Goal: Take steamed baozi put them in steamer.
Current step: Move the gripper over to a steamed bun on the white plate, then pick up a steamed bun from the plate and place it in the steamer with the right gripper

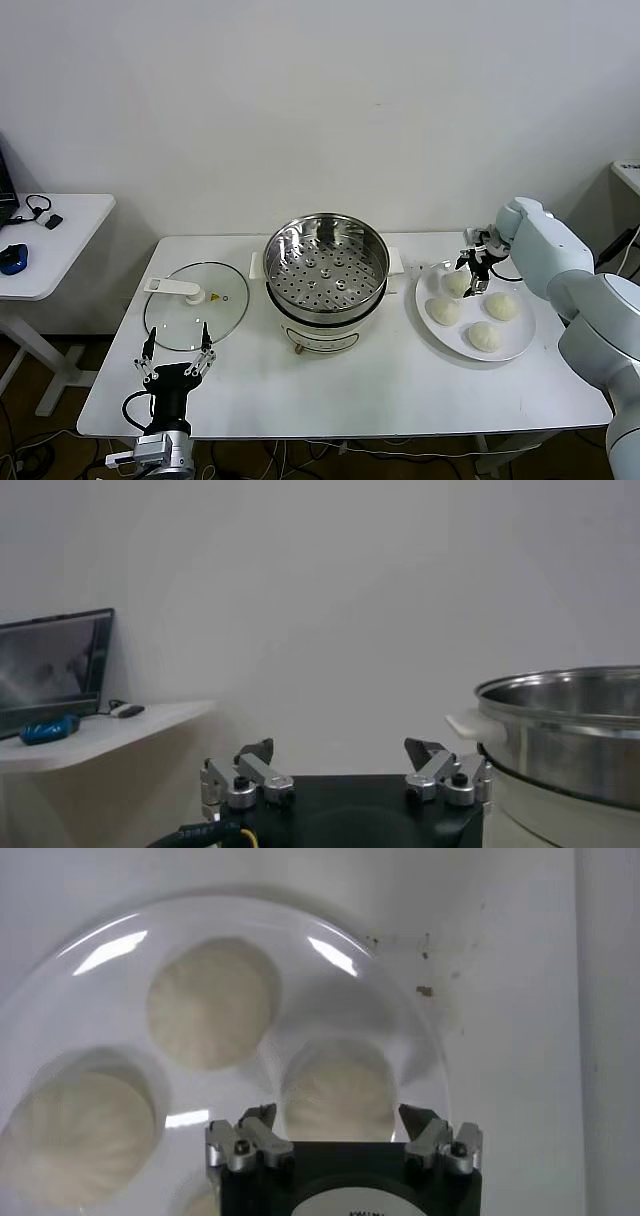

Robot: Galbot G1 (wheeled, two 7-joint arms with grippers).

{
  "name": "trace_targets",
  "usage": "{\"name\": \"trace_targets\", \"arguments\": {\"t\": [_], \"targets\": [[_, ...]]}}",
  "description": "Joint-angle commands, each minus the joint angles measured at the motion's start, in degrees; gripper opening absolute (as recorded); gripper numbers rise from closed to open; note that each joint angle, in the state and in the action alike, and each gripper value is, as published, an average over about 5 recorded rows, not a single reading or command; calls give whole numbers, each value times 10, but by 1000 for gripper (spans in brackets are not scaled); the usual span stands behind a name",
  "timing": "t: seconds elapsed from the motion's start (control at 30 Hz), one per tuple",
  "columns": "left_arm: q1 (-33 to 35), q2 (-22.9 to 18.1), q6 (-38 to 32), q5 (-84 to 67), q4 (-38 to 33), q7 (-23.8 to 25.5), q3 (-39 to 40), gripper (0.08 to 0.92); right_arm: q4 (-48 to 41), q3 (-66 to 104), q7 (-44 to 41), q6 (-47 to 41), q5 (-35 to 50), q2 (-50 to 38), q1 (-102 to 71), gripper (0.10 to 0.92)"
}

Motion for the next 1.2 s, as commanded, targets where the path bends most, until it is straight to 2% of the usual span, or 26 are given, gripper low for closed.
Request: {"name": "trace_targets", "arguments": {"t": [0.03,0.27,0.4,0.53,0.63,0.8,0.97,1.2], "targets": [[-1,-28,0,-2,0,0,-1,823,-6,8,0,-1,-9,5,0,646],[-3,-28,2,-3,0,1,-3,823,20,-15,-4,-3,-1,-3,10,618],[-2,-28,4,-4,-2,2,-5,823,87,-79,-10,-8,52,-37,31,612],[-2,-28,5,-4,-3,2,-6,823,203,-184,-13,-15,145,-91,82,611],[-3,-28,6,-4,-3,2,-6,823,332,-280,-10,-16,203,-138,147,614],[-6,-28,7,-7,-4,-2,-2,823,500,-408,0,-3,257,-181,272,619],[-6,-28,9,-8,-6,-2,1,823,564,-467,19,64,274,-172,367,612],[-6,-28,8,-8,-6,-4,6,823,547,-494,53,221,278,-109,410,603]]}}
